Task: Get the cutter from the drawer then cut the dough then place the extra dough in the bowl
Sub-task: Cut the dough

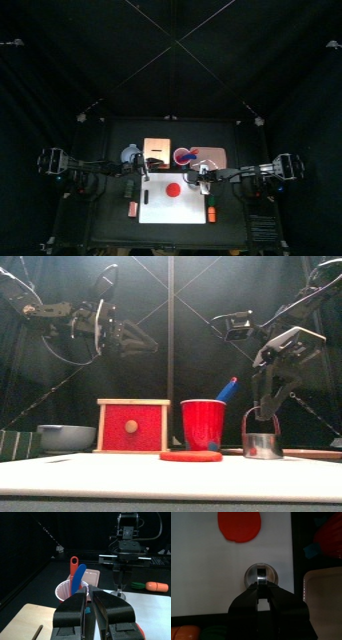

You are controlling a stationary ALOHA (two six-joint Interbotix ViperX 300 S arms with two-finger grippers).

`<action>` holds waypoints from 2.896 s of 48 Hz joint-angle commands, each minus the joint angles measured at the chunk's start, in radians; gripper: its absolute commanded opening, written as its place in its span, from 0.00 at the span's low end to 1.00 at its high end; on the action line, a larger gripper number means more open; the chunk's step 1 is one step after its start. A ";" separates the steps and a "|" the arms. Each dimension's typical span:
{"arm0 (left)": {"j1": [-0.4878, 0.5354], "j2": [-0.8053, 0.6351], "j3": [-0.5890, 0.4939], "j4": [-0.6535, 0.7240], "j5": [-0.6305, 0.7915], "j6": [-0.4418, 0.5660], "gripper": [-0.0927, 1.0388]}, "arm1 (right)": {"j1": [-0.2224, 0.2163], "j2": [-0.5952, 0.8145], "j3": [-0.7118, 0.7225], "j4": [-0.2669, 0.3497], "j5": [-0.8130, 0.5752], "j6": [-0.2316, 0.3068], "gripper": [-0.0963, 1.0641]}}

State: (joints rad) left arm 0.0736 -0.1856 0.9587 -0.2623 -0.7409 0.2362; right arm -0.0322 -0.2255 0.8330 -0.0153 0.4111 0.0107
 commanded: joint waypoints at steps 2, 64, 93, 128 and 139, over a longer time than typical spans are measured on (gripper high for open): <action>-0.011 -0.008 -0.008 -0.003 -0.009 0.002 0.58 | 0.025 -0.021 -0.069 0.002 -0.002 0.002 0.40; -0.029 -0.005 0.055 -0.017 -0.006 0.000 0.58 | 0.048 0.253 -0.362 0.109 0.043 0.003 0.40; -0.035 0.000 0.058 -0.031 -0.005 0.000 0.58 | 0.048 0.268 -0.382 0.104 0.051 0.002 0.40; -0.038 0.009 0.060 -0.034 -0.003 -0.002 0.58 | 0.052 0.291 -0.371 0.106 0.025 0.003 0.50; -0.038 0.009 0.057 -0.048 -0.003 -0.002 0.58 | 0.052 0.275 -0.357 0.098 0.005 0.003 0.69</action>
State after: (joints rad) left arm 0.0368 -0.1733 1.0324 -0.3022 -0.7394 0.2347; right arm 0.0184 0.0813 0.4801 0.0844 0.4264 0.0153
